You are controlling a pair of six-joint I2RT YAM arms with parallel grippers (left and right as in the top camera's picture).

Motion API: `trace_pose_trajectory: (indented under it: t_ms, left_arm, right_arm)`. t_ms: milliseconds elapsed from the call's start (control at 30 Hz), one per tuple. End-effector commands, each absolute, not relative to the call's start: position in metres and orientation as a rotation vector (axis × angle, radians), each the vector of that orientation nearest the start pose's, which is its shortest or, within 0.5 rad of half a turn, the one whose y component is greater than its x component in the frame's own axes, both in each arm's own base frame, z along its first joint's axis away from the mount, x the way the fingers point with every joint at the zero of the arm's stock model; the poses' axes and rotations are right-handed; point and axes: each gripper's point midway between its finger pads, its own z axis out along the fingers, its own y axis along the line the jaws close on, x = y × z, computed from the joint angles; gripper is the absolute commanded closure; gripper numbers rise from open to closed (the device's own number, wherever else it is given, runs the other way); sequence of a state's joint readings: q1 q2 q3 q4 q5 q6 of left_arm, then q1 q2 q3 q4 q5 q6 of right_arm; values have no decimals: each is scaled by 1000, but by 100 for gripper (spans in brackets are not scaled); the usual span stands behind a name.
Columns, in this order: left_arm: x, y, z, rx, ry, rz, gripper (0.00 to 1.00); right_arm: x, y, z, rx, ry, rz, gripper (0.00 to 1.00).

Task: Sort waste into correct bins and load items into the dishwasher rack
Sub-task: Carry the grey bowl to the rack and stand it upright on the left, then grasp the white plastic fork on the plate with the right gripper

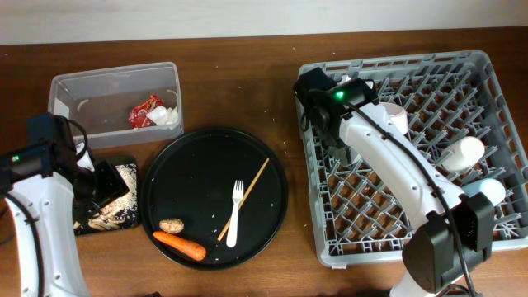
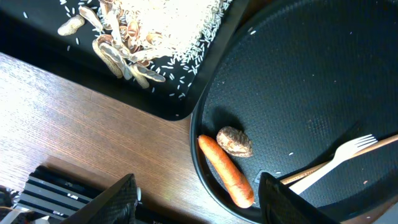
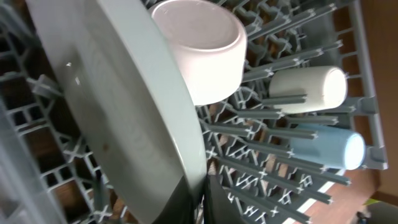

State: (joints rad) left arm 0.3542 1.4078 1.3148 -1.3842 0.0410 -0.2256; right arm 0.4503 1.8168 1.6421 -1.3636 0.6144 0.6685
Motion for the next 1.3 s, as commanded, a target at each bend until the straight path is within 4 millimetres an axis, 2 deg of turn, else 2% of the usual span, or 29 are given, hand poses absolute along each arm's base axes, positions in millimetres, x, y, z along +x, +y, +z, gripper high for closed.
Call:
trace_pose_trajectory:
  t_ms: [0, 133, 167, 233, 367, 433, 467, 533, 567, 667, 733, 767, 800, 867, 933, 967, 1033, 1067, 1100, 1133, 1267]
  left_arm:
    - [238, 80, 172, -873, 2890, -61, 38]
    - [238, 80, 172, -873, 2889, -61, 38]
    - [239, 80, 172, -873, 2889, -61, 38]
    - [239, 80, 172, -873, 2889, -61, 38]
    - [238, 80, 172, -873, 2889, -61, 38]
    - [238, 80, 172, -873, 2889, -62, 38]
    - [238, 80, 172, -872, 2889, -62, 38]
    - [238, 80, 172, -873, 2890, -61, 38]
    - [238, 80, 172, -873, 2890, -61, 38]
    - [238, 80, 172, -873, 2890, -61, 38]
    - [238, 80, 172, -873, 2890, -62, 38]
    - [238, 80, 172, -873, 2889, -62, 38]
    - [238, 80, 172, -873, 2890, -62, 38]
    - [238, 80, 172, -873, 2890, -61, 38]
    - [238, 80, 172, -873, 2890, -62, 38]
    - [238, 80, 172, -873, 2890, -61, 38]
    - [238, 80, 172, -873, 2890, -62, 38]
    - [238, 80, 172, -873, 2891, -62, 37]
    - [238, 80, 172, -873, 2891, -61, 38]
    - [238, 80, 172, -873, 2891, -61, 38]
    - [238, 80, 172, -873, 2890, -61, 38]
  right_arm:
    - [342, 105, 156, 280, 2847, -413, 91]
    - [338, 136, 168, 172, 2816, -358, 83]
    - [334, 145, 168, 135, 2816, -352, 75]
    - [326, 159, 167, 66, 2819, -349, 50]
    - [317, 157, 173, 47, 2829, -365, 47]
    - [316, 149, 195, 64, 2775, -360, 46]
    - [317, 144, 205, 83, 2748, -350, 42]
    - [321, 123, 224, 164, 2694, -346, 41]
    - [324, 109, 230, 216, 2677, -346, 45]
    - [333, 34, 249, 484, 2623, -364, 81]
    - [337, -2, 250, 527, 2634, -385, 96]
    - [342, -15, 244, 510, 2667, -358, 96]
    - [348, -20, 238, 484, 2701, -293, 96]
    - [359, -16, 223, 384, 2772, -125, 96]
    - [367, -12, 199, 355, 2855, 36, 96]
    - [370, 0, 189, 273, 2894, 149, 96]
    - [373, 38, 176, 16, 2927, 448, 96]
    - [372, 55, 175, -87, 2915, 579, 96]
    - [368, 82, 179, -285, 2857, 781, 96]
    - [362, 97, 185, -423, 2800, 873, 96]
    - [359, 99, 186, -437, 2805, 878, 96]
